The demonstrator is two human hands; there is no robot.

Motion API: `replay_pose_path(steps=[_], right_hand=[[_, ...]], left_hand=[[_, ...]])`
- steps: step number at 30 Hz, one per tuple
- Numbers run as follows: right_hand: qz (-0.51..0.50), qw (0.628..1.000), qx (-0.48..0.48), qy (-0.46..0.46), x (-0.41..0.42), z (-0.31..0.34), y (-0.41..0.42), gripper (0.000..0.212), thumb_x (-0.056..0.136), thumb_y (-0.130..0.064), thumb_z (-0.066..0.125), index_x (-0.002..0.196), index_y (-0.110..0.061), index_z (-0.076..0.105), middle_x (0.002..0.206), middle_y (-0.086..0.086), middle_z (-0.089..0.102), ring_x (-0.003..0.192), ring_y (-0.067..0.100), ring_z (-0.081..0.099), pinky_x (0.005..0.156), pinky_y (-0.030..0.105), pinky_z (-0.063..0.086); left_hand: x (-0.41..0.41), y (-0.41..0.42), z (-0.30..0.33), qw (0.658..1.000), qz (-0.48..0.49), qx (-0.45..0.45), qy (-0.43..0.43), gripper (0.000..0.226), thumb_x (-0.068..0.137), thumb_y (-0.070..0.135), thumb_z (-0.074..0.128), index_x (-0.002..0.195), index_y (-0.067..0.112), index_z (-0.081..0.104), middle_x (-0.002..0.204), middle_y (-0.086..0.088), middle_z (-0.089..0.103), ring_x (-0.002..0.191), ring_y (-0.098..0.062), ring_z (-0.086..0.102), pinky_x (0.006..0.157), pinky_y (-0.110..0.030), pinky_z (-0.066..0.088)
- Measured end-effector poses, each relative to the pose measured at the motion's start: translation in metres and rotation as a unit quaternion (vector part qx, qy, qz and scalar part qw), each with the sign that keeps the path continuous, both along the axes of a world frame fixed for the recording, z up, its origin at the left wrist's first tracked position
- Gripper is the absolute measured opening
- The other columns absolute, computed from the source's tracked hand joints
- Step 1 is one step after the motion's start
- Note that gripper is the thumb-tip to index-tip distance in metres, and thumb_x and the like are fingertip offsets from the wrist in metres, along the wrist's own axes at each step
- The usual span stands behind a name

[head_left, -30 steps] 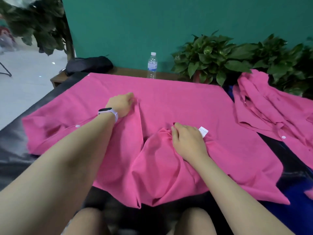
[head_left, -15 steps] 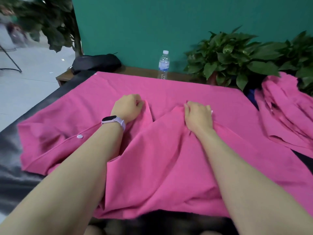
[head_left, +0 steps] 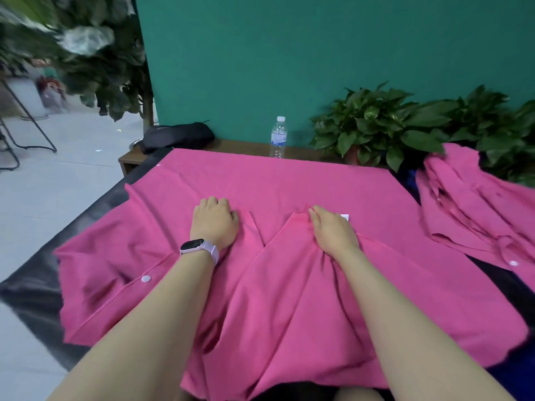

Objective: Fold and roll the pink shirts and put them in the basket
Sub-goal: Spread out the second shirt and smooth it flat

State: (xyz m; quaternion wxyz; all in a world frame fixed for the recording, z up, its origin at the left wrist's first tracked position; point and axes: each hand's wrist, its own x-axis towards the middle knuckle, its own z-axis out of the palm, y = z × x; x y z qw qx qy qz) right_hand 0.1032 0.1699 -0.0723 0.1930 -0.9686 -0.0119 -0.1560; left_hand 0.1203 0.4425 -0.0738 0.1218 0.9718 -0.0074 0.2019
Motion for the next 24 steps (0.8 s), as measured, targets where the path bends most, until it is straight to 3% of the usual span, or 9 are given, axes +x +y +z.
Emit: replay_pose_path(steps=[8,14,17,24], right_hand=[[0.008,1.0,0.016,0.002,-0.077,-0.004,0.003,0.034,0.108,-0.042,0.035,0.092,-0.019,0.054,0.097,0.013,0.07,0.093,0.037,0.063,0.069,0.039,0.037],[0.006,0.983,0.101,-0.153,-0.109,0.008,0.004,0.031,0.106,-0.023,0.048,0.081,-0.007,0.058,0.081,0.003,0.053,0.078,0.03,0.054,0.069,0.04,0.039],[-0.017,0.983,0.104,-0.151,-0.111,0.011,0.006,0.032,0.105,-0.023,0.048,0.077,-0.009,0.054,0.079,0.004,0.051,0.077,0.032,0.054,0.069,0.041,0.038],[-0.024,0.992,0.068,-0.102,-0.106,0.009,0.008,0.03,0.104,-0.023,0.05,0.076,-0.014,0.052,0.082,0.009,0.056,0.08,0.034,0.055,0.07,0.043,0.038]], left_hand=[[-0.092,0.008,0.005,1.0,-0.018,-0.013,0.006,0.024,0.1,0.027,0.044,0.099,0.006,0.057,0.104,-0.017,0.062,0.097,-0.037,0.054,0.081,-0.044,0.038],[-0.122,0.007,0.01,0.999,-0.017,0.01,0.029,0.018,0.1,0.021,0.043,0.098,0.007,0.053,0.103,-0.016,0.063,0.095,-0.038,0.056,0.075,-0.041,0.037],[-0.118,0.0,0.039,0.996,-0.004,0.046,0.072,0.015,0.095,0.012,0.043,0.105,0.009,0.053,0.104,-0.017,0.065,0.091,-0.038,0.06,0.068,-0.038,0.037],[-0.075,-0.019,0.1,0.997,-0.008,-0.071,-0.019,0.009,0.098,0.008,0.039,0.106,0.008,0.041,0.084,-0.014,0.049,0.073,-0.036,0.047,0.063,-0.041,0.033]])
